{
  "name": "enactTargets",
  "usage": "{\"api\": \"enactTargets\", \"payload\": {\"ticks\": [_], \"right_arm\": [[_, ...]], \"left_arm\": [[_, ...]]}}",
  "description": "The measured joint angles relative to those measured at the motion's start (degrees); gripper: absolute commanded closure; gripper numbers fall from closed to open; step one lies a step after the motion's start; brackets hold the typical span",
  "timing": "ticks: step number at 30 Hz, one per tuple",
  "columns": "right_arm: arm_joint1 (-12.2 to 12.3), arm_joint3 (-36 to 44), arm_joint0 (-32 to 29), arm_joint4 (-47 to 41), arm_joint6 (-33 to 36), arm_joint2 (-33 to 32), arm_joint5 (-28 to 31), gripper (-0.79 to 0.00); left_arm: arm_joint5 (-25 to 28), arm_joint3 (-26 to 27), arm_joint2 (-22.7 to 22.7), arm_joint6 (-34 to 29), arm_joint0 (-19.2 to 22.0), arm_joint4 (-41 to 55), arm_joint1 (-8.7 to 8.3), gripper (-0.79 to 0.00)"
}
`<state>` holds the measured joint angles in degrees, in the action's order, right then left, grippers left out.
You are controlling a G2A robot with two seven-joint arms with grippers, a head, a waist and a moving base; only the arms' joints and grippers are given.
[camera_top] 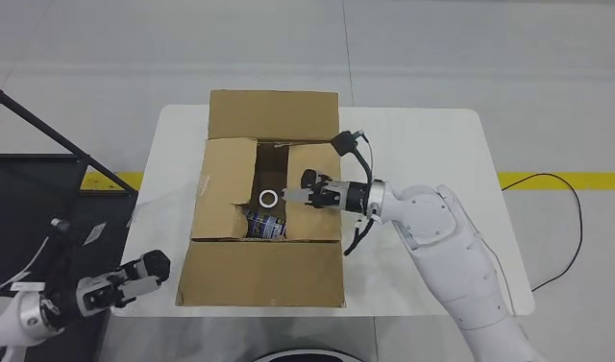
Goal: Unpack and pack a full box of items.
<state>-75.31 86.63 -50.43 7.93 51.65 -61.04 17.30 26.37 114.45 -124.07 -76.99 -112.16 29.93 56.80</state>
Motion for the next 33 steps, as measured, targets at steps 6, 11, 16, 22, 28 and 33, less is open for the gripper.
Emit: {"api": "enactTargets", "payload": {"ticks": [6, 11, 16, 22, 28, 33], "right_arm": [[0.2, 0.1, -0.1, 0.0, -0.3, 0.2, -0.1, -0.785], [0.3, 0.2, -0.1, -0.1, -0.5, 0.4, 0.0, -0.785], [0.3, 0.3, 0.2, -0.2, -0.6, 1.0, -0.3, -0.785], [0.4, 0.3, 0.2, -0.3, -0.7, 1.3, -0.5, -0.785], [0.6, 0.7, 0.1, -0.3, -0.7, 1.3, -0.5, -0.785], [0.7, 0.9, 0.1, -0.5, -0.7, 1.5, -0.6, -0.785]], "left_arm": [[-3.2, 1.5, -0.1, -4.2, -2.3, 2.7, -0.68, -0.785], [-3.4, 2.3, 1.4, -4.4, -4.0, 3.9, -1.06, -0.785], [-2.4, 1.7, 2.5, -3.4, -4.8, 5.3, -1.31, -0.785], [-0.9, 0.2, 1.6, -1.8, -5.6, 4.5, -1.63, -0.785], [-0.5, -1.7, 0.7, -1.4, -6.2, 4.4, -1.96, -0.785], [0.2, -1.2, 3.8, -0.7, -7.0, 2.2, -2.16, -0.785]]}}
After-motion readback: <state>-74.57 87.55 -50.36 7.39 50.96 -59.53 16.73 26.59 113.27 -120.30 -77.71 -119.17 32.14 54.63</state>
